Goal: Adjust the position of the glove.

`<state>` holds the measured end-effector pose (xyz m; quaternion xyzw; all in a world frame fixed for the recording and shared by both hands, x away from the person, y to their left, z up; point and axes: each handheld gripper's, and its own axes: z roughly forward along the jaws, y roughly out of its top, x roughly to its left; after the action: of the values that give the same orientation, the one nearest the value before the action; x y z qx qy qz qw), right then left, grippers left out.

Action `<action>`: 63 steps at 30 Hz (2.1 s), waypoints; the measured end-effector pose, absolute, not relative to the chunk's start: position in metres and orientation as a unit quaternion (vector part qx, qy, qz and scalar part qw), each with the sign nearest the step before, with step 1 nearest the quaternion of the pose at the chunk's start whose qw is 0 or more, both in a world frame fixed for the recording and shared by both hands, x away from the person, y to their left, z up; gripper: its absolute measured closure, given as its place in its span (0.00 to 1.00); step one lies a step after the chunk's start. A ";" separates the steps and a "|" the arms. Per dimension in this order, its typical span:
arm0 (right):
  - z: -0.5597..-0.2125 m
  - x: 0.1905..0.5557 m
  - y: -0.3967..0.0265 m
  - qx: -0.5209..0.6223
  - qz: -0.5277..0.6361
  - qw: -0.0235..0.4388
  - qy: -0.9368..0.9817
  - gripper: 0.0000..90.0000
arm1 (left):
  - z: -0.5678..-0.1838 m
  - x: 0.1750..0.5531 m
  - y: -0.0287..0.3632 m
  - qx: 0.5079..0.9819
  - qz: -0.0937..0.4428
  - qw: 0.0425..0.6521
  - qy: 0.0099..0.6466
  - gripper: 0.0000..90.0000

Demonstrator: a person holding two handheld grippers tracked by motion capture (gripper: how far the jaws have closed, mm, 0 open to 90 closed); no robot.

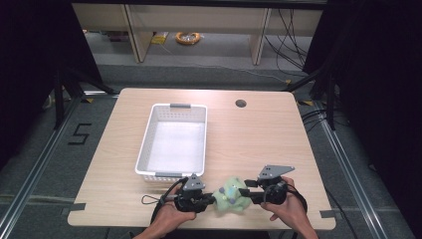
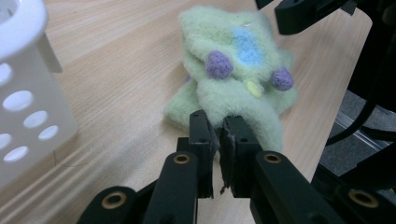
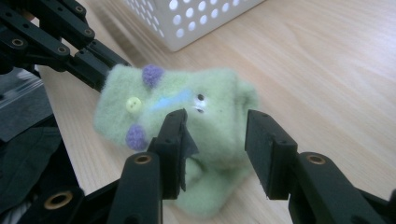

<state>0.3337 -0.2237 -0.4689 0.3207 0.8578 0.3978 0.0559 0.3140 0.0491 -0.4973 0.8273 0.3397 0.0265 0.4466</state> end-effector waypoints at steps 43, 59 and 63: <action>-0.474 0.300 -0.231 0.367 0.415 0.039 0.832 0.73 | -0.499 0.327 0.052 0.818 0.018 0.445 0.364 0.77; -0.473 0.311 -0.242 0.428 0.400 0.070 0.807 0.46 | -0.501 0.318 0.045 0.795 -0.033 0.437 0.419 0.42; -0.479 0.320 -0.238 0.438 0.380 0.061 0.812 0.48 | -0.506 0.324 0.040 0.790 -0.037 0.434 0.431 0.42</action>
<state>0.3203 -0.2378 -0.4792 0.4379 0.8125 0.3800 0.0614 0.3236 0.0400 -0.5057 0.7902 0.4311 -0.0370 0.4341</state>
